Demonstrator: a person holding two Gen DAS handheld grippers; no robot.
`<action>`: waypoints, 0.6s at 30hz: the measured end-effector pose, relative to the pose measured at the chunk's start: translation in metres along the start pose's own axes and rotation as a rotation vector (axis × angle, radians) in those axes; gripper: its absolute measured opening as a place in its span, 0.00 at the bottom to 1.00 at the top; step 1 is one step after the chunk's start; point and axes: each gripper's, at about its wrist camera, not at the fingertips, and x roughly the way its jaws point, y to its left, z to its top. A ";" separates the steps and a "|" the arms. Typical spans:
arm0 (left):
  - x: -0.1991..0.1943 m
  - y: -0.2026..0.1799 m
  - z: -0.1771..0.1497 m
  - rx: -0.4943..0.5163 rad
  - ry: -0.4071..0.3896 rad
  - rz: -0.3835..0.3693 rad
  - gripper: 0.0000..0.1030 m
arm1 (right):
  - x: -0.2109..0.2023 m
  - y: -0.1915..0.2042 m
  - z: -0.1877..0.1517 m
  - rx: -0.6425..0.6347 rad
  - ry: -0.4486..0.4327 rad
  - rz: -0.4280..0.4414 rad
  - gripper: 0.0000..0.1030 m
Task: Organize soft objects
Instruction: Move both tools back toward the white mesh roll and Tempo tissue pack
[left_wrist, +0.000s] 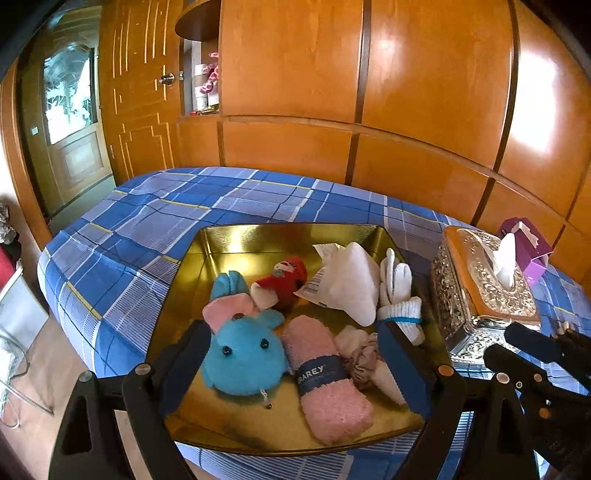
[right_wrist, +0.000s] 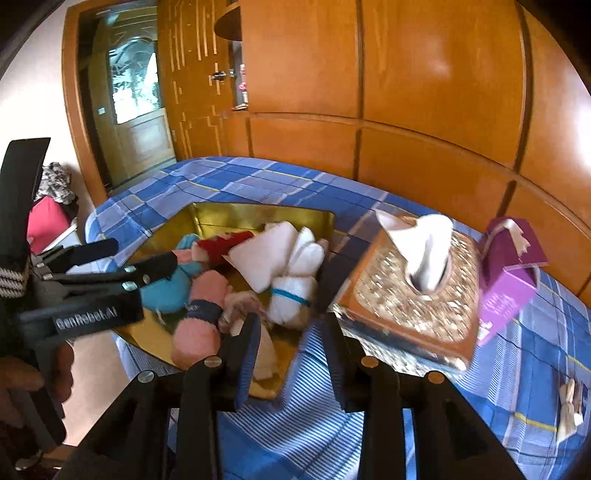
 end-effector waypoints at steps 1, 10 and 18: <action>0.000 -0.001 0.000 0.003 0.001 -0.002 0.90 | -0.002 -0.002 -0.003 0.002 -0.001 -0.010 0.33; -0.007 -0.017 0.000 0.036 -0.013 -0.040 0.90 | -0.030 -0.045 -0.035 0.091 -0.001 -0.075 0.33; -0.016 -0.040 0.004 0.107 -0.024 -0.079 0.90 | -0.052 -0.112 -0.083 0.259 0.077 -0.205 0.34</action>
